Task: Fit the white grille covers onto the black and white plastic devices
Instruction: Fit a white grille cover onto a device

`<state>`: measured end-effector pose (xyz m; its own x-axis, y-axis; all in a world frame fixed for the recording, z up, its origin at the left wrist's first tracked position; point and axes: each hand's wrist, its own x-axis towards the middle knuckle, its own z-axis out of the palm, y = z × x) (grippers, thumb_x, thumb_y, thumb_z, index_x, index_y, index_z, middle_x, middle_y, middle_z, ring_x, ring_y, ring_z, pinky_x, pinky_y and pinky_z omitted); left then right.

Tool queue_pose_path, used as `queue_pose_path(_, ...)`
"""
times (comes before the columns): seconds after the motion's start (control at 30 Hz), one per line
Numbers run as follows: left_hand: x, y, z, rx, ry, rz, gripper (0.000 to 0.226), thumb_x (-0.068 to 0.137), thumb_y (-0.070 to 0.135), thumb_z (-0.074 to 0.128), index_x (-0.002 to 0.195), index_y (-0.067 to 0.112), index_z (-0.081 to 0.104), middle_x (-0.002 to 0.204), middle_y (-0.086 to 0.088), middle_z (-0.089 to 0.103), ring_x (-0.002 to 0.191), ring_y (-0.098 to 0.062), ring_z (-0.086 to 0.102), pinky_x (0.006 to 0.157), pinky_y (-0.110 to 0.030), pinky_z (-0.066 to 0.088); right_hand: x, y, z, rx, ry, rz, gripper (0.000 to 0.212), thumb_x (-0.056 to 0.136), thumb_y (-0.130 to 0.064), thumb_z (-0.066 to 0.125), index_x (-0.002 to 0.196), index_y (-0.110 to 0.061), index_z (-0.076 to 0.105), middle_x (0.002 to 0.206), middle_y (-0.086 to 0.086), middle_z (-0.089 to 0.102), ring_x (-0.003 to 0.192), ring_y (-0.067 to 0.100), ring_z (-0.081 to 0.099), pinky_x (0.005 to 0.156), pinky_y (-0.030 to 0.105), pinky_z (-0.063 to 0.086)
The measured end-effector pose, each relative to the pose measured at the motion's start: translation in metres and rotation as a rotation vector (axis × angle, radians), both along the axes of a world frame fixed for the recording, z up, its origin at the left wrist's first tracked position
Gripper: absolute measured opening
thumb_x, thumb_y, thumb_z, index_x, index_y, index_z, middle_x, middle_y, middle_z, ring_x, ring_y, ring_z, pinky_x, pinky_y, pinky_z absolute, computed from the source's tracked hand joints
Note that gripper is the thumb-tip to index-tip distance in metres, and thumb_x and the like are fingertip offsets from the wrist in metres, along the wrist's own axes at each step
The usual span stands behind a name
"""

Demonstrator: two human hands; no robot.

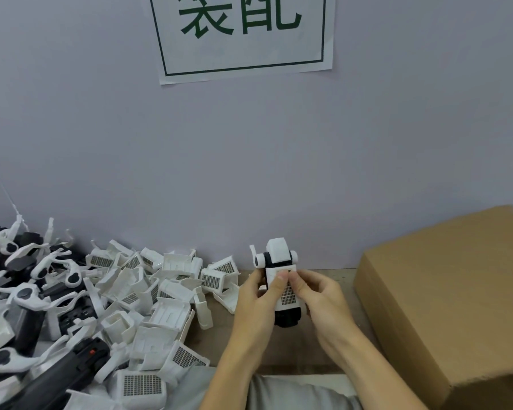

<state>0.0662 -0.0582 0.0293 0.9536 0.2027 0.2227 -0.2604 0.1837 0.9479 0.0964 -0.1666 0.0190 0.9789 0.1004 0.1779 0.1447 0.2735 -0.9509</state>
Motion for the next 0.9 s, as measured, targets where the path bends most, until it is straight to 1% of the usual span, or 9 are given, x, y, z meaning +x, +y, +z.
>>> queue_pose_path(0.1, 0.002, -0.001, -0.003, -0.023, 0.04, 0.02, 0.019, 0.099, 0.012, 0.056, 0.105, 0.014, 0.073, 0.099, -0.008, 0.077, 0.088, -0.018, 0.075, 0.072, -0.027, 0.06, 0.0, -0.001, -0.003, 0.003, -0.018, 0.036, 0.03, 0.084, -0.027, 0.069, 0.108, -0.009, 0.074, 0.101, 0.01, 0.077, 0.098, 0.024, 0.074, 0.084, 0.037, 0.06)
queue_pose_path(0.2, 0.002, 0.002, -0.004, -0.038, 0.055, 0.004, 0.018, 0.096, 0.008, 0.059, 0.103, 0.016, 0.074, 0.096, -0.008, 0.077, 0.089, -0.021, 0.075, 0.072, -0.03, 0.061, 0.001, -0.001, -0.007, 0.0, -0.012, 0.098, 0.021, 0.096, -0.018, 0.06, 0.108, -0.012, 0.076, 0.103, 0.008, 0.077, 0.1, 0.022, 0.074, 0.078, 0.028, 0.06)
queue_pose_path(0.27, 0.003, 0.003, -0.005, -0.03, 0.046, -0.005, 0.017, 0.093, 0.008, 0.064, 0.105, 0.016, 0.074, 0.094, -0.007, 0.077, 0.09, -0.025, 0.074, 0.072, -0.032, 0.06, 0.003, -0.002, -0.008, -0.024, -0.014, 0.082, 0.022, 0.098, -0.018, 0.057, 0.106, -0.014, 0.077, 0.102, 0.007, 0.078, 0.099, 0.022, 0.074, 0.079, 0.029, 0.059)
queue_pose_path(0.37, 0.004, -0.001, -0.007, 0.024, 0.031, 0.044, 0.012, 0.095, 0.016, 0.064, 0.101, 0.016, 0.074, 0.095, -0.009, 0.077, 0.092, -0.025, 0.073, 0.076, -0.034, 0.061, 0.002, -0.001, -0.007, -0.077, -0.031, -0.004, 0.024, 0.092, -0.032, 0.061, 0.1, -0.017, 0.078, 0.096, 0.003, 0.078, 0.093, 0.018, 0.075, 0.074, 0.028, 0.059)
queue_pose_path(0.43, 0.005, -0.003, -0.008, 0.088, 0.033, 0.085, 0.018, 0.1, 0.023, 0.058, 0.097, 0.018, 0.075, 0.096, -0.009, 0.076, 0.093, -0.023, 0.073, 0.081, -0.036, 0.06, 0.002, 0.002, -0.008, -0.103, -0.025, -0.043, 0.028, 0.089, -0.039, 0.063, 0.097, -0.016, 0.077, 0.09, 0.001, 0.078, 0.086, 0.014, 0.075, 0.068, 0.025, 0.058)
queue_pose_path(0.57, 0.005, -0.002, -0.008, 0.134, 0.057, 0.151, 0.019, 0.1, 0.02, 0.058, 0.092, 0.021, 0.076, 0.089, -0.003, 0.077, 0.087, -0.017, 0.073, 0.072, -0.025, 0.058, 0.002, 0.007, -0.01, -0.175, 0.0, -0.093, 0.019, 0.097, -0.03, 0.062, 0.101, -0.017, 0.075, 0.089, -0.003, 0.078, 0.084, 0.011, 0.075, 0.067, 0.024, 0.057)
queue_pose_path(0.7, 0.004, -0.002, -0.006, 0.037, 0.104, 0.105, 0.017, 0.098, 0.021, 0.061, 0.095, 0.016, 0.077, 0.09, -0.008, 0.077, 0.088, -0.022, 0.075, 0.078, -0.038, 0.061, -0.001, 0.01, -0.009, -0.09, 0.036, -0.064, 0.024, 0.099, -0.031, 0.06, 0.096, -0.016, 0.078, 0.088, 0.002, 0.078, 0.084, 0.016, 0.075, 0.069, 0.03, 0.059)
queue_pose_path(0.8, 0.005, -0.001, -0.007, 0.041, 0.135, 0.076, 0.016, 0.099, 0.019, 0.061, 0.095, 0.017, 0.076, 0.091, -0.008, 0.078, 0.09, -0.022, 0.075, 0.08, -0.039, 0.06, -0.001, 0.011, -0.01, -0.017, 0.094, -0.009, 0.025, 0.1, -0.028, 0.057, 0.1, -0.014, 0.078, 0.093, 0.008, 0.078, 0.089, 0.022, 0.075, 0.077, 0.037, 0.06)
queue_pose_path(0.9, 0.005, 0.001, -0.008, 0.069, 0.137, 0.16, 0.02, 0.099, 0.016, 0.06, 0.087, 0.022, 0.076, 0.086, -0.003, 0.078, 0.086, -0.02, 0.075, 0.081, -0.039, 0.06, -0.001, 0.01, -0.008, -0.076, 0.051, 0.011, 0.02, 0.101, -0.018, 0.057, 0.099, -0.016, 0.077, 0.093, 0.004, 0.078, 0.091, 0.019, 0.075, 0.073, 0.026, 0.058)
